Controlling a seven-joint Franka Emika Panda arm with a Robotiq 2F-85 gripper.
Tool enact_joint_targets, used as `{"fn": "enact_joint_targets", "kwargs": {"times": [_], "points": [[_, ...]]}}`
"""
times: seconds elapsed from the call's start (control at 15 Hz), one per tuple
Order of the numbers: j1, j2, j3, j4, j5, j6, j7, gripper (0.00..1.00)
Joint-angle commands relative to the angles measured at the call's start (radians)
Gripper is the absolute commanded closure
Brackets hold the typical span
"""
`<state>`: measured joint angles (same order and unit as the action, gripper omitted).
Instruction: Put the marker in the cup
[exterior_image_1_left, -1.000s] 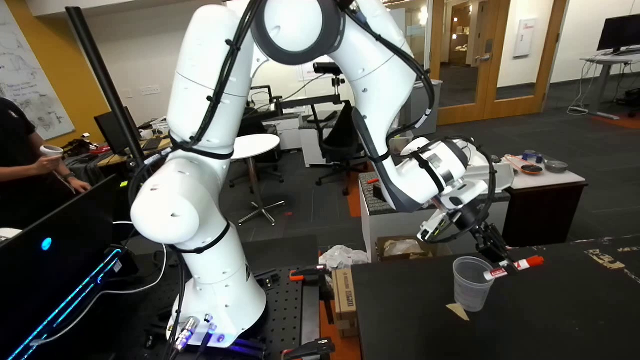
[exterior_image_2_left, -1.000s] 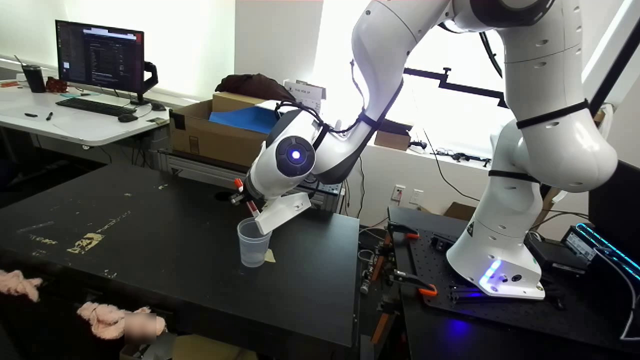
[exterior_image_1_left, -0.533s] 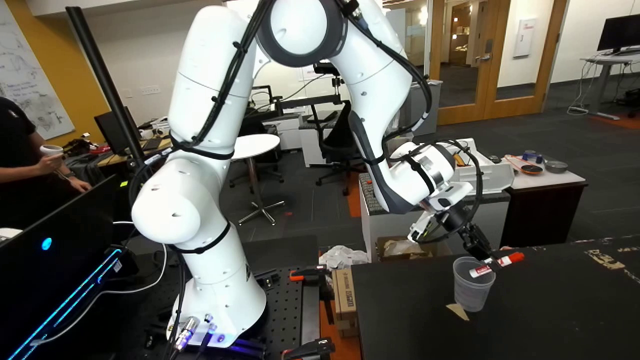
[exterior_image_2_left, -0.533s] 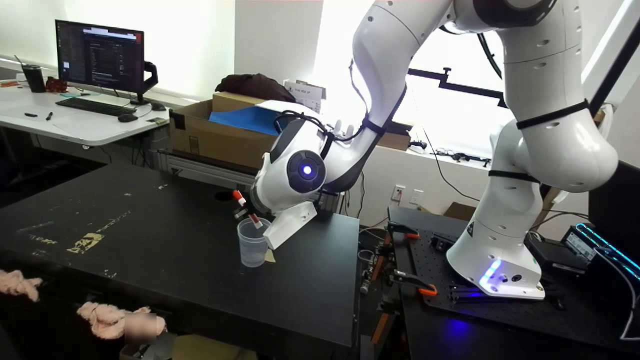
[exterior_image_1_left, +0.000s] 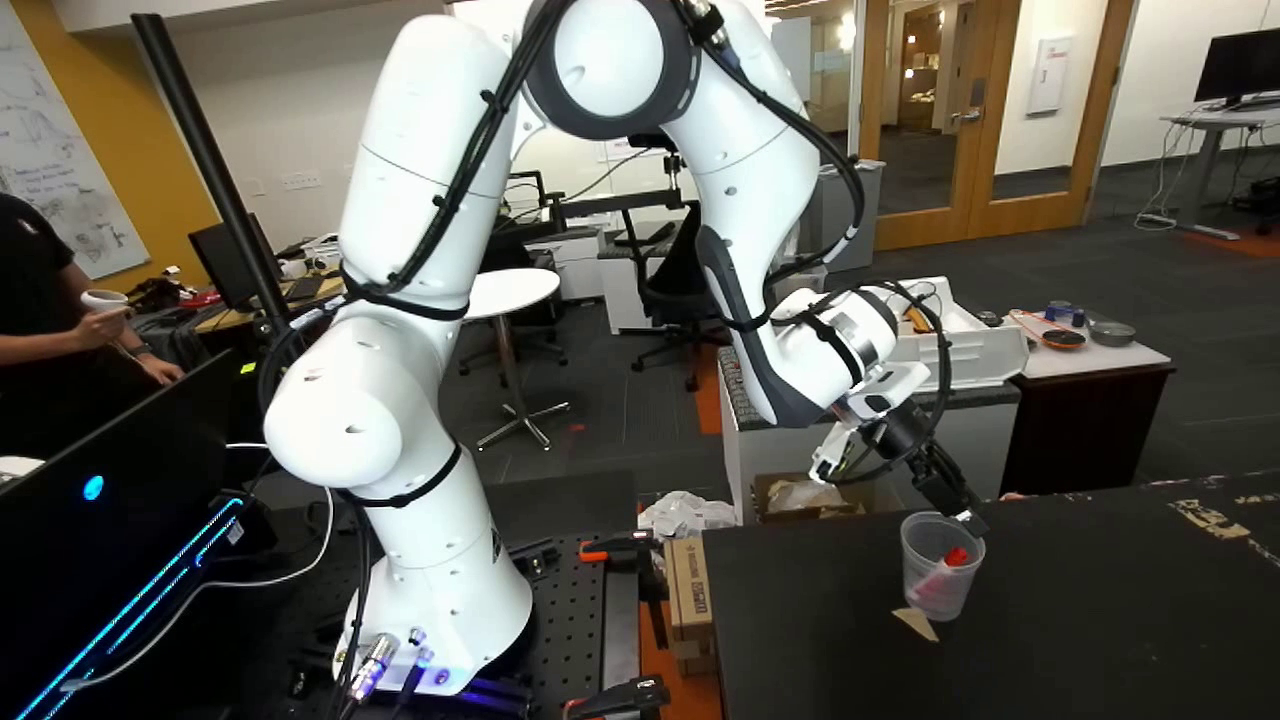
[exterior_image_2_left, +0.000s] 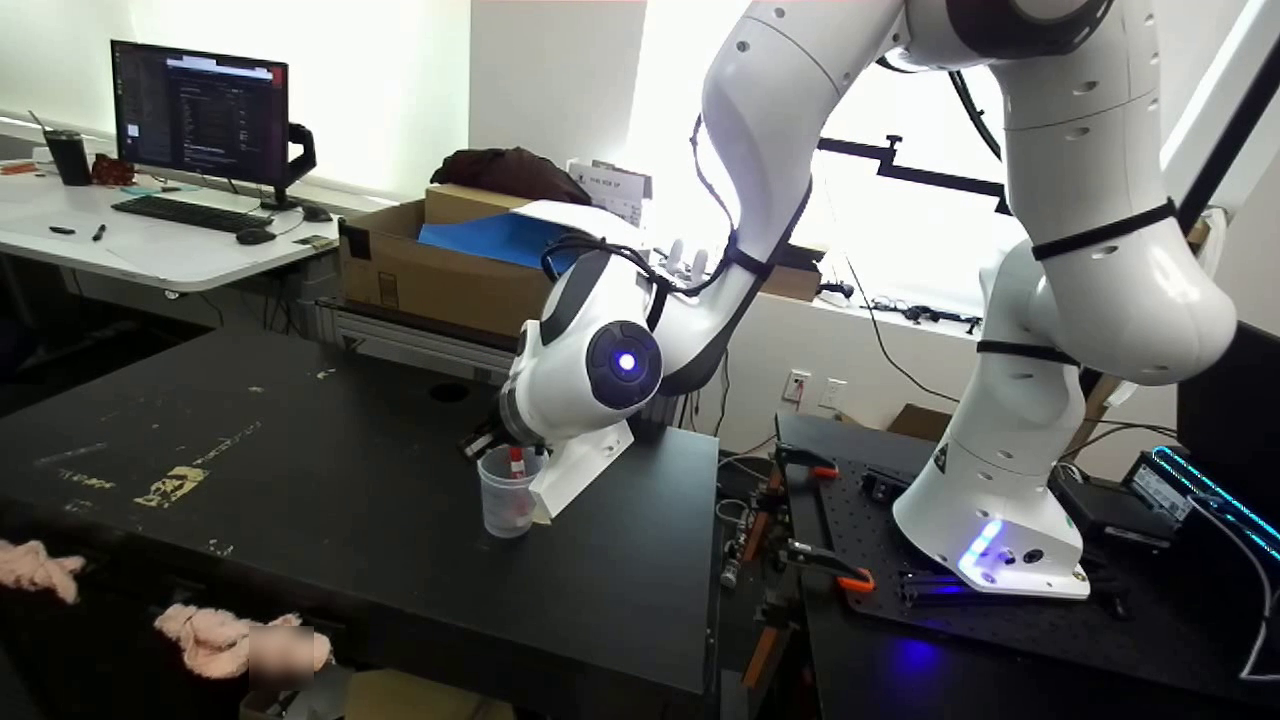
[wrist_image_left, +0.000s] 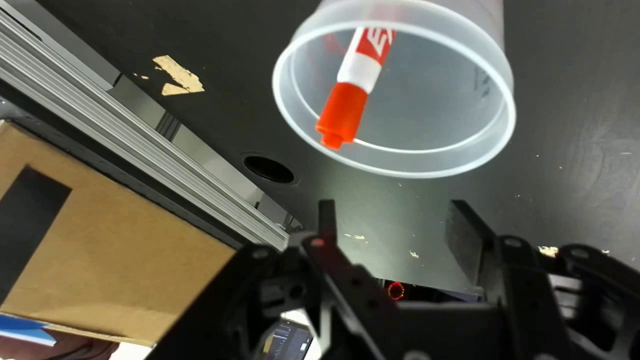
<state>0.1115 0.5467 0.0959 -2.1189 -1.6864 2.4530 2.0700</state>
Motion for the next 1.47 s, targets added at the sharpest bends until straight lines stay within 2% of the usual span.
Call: {"fn": "enact_joint_targets", "kwargs": {"times": [0.0,0.13,0.33,0.73,1.0,1.2,1.4], "points": [[-0.016,-0.027,0.011,-0.02,-0.024,-0.014,0.04,0.1],[-0.021,-0.041,0.013,-0.031,-0.004,-0.018,0.035,0.0],[-0.034,-0.078,0.013,-0.058,0.031,-0.013,0.031,0.0],[-0.095,-0.243,-0.008,-0.173,0.225,0.021,-0.024,0.0],[-0.159,-0.365,-0.039,-0.265,0.411,0.107,-0.206,0.0],[-0.228,-0.439,-0.094,-0.314,0.57,0.25,-0.453,0.0],[-0.27,-0.455,-0.147,-0.38,0.74,0.395,-0.702,0.0]]}}
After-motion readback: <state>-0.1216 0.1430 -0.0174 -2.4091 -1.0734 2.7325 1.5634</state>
